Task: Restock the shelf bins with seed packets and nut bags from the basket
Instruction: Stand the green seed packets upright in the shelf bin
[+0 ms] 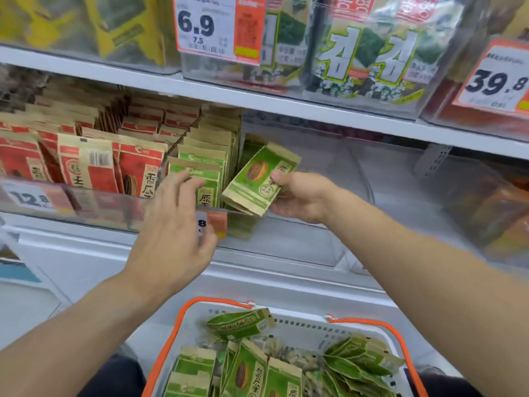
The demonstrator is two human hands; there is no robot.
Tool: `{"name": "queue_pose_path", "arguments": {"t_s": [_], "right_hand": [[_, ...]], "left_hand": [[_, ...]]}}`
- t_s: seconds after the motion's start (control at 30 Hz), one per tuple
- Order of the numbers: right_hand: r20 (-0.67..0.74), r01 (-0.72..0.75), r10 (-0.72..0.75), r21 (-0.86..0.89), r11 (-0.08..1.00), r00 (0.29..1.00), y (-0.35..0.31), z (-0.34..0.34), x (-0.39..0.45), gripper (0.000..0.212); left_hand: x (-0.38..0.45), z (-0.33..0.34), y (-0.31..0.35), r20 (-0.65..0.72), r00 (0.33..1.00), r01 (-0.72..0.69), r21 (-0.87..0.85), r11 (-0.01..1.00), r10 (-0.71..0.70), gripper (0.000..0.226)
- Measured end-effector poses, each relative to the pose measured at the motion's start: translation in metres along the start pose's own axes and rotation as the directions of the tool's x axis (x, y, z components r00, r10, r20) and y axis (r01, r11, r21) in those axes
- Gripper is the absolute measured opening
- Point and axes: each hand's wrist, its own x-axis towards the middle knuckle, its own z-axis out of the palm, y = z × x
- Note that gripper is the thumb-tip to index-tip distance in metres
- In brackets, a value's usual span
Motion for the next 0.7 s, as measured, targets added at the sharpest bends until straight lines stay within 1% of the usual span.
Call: {"name": "queue_pose_path", "arguments": {"t_s": [0.07,0.13,0.2,0.3,0.37,0.4,0.5,0.6,0.7], "right_hand": [[-0.011,-0.074,0.073,-0.114,0.991,0.997,0.007,0.006,0.022,0.007],[-0.034,-0.063,0.058,-0.203,0.977,0.998,0.016,0.007,0.039,0.017],[-0.001,-0.047,0.048,-0.244,0.969,0.999,0.021,0.008,0.05,0.018],[0.061,-0.093,0.107,-0.205,0.974,0.992,0.022,0.011,0.058,0.021],[0.102,-0.125,0.141,-0.145,0.981,0.985,0.02,0.015,0.06,0.012],[0.121,-0.153,0.167,-0.118,0.981,0.979,0.019,0.016,0.061,0.012],[0.141,-0.209,0.224,-0.115,0.971,0.964,0.017,0.017,0.064,0.02],[0.133,-0.201,0.222,-0.159,0.967,0.966,0.016,0.013,0.068,0.016],[0.138,-0.164,0.186,-0.156,0.974,0.973,0.013,0.008,0.075,0.02]], "left_hand": [[0.001,0.001,-0.001,0.024,1.0,0.017,0.001,1.0,-0.017,0.061],[0.004,0.0,0.001,0.029,0.999,0.036,-0.015,0.999,-0.035,0.06],[0.006,-0.001,0.003,0.028,0.999,0.047,-0.022,0.999,-0.047,0.056],[0.011,0.0,0.007,0.022,0.998,0.063,-0.037,0.997,-0.062,0.06],[0.013,0.002,0.008,0.013,0.997,0.07,-0.04,0.997,-0.07,0.057],[0.013,0.003,0.009,0.008,0.997,0.073,-0.043,0.996,-0.073,0.057],[0.014,0.004,0.011,0.012,0.996,0.089,-0.046,0.995,-0.089,0.059],[0.014,0.003,0.011,0.011,0.995,0.1,-0.059,0.993,-0.099,0.058],[0.014,0.003,0.011,0.004,0.994,0.106,-0.068,0.992,-0.106,0.056]]}}
